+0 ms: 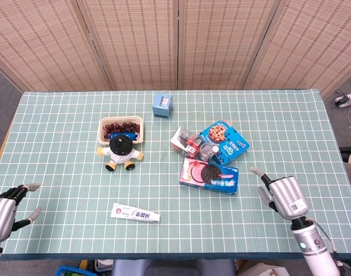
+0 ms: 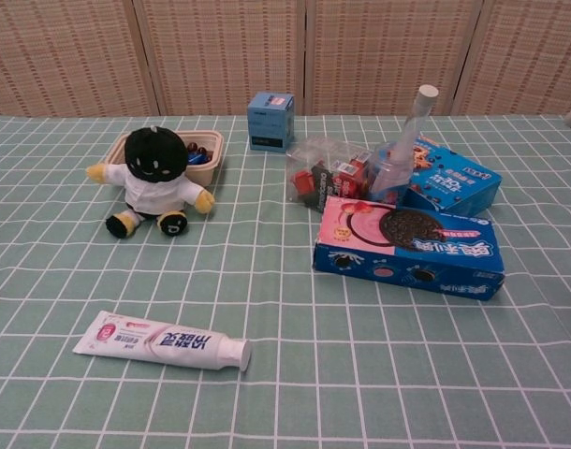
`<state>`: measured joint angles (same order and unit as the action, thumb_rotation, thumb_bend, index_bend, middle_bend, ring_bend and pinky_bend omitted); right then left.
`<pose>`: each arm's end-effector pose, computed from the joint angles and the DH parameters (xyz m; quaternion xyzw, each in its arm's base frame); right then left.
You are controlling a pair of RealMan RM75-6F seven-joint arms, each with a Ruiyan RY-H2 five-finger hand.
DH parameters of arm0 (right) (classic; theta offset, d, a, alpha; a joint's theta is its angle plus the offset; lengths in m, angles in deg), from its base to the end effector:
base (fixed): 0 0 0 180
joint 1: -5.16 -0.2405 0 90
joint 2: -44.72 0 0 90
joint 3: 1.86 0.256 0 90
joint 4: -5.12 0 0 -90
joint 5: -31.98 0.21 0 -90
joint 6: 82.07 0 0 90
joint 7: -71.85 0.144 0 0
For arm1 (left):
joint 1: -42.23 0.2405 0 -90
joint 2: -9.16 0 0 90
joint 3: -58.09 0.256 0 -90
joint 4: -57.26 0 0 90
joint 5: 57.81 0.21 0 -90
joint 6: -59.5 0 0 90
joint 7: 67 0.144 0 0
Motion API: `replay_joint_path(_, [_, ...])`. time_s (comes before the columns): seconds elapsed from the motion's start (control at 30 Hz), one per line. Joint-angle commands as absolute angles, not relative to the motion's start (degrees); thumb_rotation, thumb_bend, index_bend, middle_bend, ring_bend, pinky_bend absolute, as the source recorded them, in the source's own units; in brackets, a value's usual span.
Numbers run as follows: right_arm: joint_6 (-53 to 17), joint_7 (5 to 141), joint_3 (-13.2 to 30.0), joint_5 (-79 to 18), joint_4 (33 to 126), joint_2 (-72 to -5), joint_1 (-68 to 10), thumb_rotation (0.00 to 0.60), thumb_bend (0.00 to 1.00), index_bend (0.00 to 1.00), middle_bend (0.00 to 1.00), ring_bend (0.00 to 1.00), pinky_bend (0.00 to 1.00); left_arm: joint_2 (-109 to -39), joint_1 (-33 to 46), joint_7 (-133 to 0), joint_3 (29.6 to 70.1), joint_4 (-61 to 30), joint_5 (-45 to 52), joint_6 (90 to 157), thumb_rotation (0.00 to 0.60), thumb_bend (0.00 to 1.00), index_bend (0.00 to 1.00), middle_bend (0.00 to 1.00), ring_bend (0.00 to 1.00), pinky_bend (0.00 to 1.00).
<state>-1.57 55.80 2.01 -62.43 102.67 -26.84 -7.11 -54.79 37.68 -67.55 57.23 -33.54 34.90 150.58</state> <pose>-0.2335 -0.2113 0.0994 0.6849 -0.2959 0.4222 0.5149 -0.2987 0.1711 0.1645 -0.6169 -0.3381 -0.4234 0.5709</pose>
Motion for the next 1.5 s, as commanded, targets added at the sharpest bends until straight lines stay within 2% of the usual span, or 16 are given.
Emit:
replay_joint_path(0.03, [-4.0,49.3,4.3,-58.9,105.2,-31.2,-9.2,0.6,0.69,0.18,0.98,1.0,1.0,-54.5,37.9,-68.4,57.2,-33.5,35.2,151.1,0.6,0.24,0.39,0.4,0.44,0.59])
replay_joint_path(0.1, [-4.7,46.3,4.9,-57.4,105.1,-32.8,-9.7,0.6,0.74,0.16,0.98,1.0,1.0,-54.3,38.0,-68.8,57.1,-33.5,35.1,151.4,0.6,0.24,0.39,0.4,0.44,0.59])
replay_joint_path(0.3, [-6.7,37.4,6.5,-52.4,105.7,-36.8,-11.5,0.6,0.79,0.1,0.99,1.0,1.0,-53.7,38.2,-69.8,56.9,-33.5,34.5,151.4,0.6,0.24,0.39,0.4,0.44,0.59])
replay_joint_path(0.93, [-9.4,30.5,8.4,-43.0,103.9,-42.3,-15.8,0.6,0.8,0.07,0.99,1.0,1.0,-53.2,38.4,-70.5,57.0,-33.8,34.8,151.4,0.6,0.24,0.39,0.4,0.44,0.59])
replay_joint_path(1.5, [-10.6,30.1,8.2,-40.7,102.8,-44.7,-19.2,0.6,0.8,0.07,0.99,1.0,1.0,-52.9,38.6,-71.2,56.6,-33.8,34.1,151.2,0.6,0.24,0.39,0.4,0.44,0.59])
